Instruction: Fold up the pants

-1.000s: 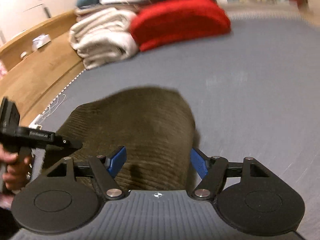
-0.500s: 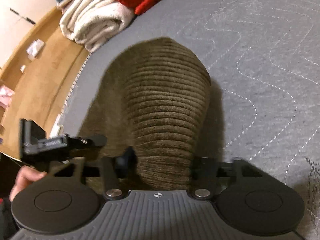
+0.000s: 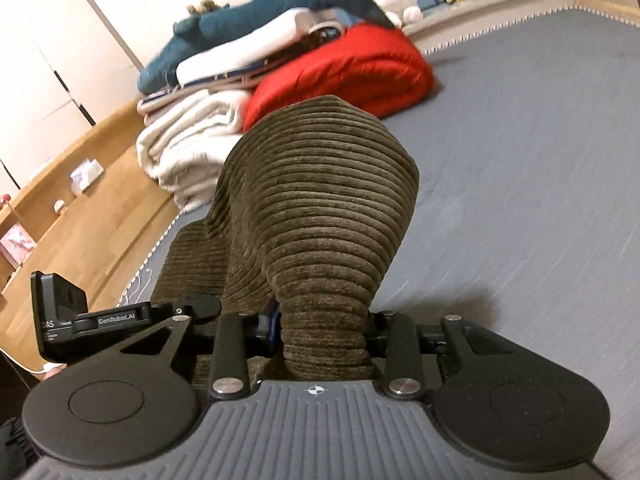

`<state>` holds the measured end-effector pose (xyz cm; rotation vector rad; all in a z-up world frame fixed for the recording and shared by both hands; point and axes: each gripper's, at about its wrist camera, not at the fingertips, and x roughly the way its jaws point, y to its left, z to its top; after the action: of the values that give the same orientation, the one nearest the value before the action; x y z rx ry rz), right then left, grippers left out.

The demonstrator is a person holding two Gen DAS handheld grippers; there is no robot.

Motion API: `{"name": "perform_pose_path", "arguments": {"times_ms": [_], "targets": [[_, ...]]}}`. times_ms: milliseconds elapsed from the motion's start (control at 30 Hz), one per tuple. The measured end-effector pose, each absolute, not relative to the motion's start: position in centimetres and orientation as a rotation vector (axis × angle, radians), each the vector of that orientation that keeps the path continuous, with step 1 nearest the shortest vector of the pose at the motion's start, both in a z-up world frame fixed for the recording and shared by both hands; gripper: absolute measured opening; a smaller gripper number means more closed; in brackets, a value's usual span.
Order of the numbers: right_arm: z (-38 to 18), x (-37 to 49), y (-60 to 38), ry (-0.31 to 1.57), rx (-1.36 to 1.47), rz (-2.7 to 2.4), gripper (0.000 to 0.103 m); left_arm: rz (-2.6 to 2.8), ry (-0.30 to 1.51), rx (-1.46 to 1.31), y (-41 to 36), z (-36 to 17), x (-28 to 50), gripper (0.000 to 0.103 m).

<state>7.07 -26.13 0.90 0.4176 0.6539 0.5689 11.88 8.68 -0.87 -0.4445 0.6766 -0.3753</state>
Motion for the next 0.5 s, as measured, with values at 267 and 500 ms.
{"name": "perform_pose_path", "arguments": {"times_ms": [267, 500], "targets": [[-1.1, 12.6, -31.1, 0.61, 0.362, 0.162, 0.067, -0.062, 0.743, -0.395, 6.4, -2.6, 15.9, 0.067], [-2.5, 11.1, -28.4, 0.63, 0.133, 0.39, 0.061, -0.206, 0.692, -0.211, 2.7, -1.6, 14.3, 0.056]]}}
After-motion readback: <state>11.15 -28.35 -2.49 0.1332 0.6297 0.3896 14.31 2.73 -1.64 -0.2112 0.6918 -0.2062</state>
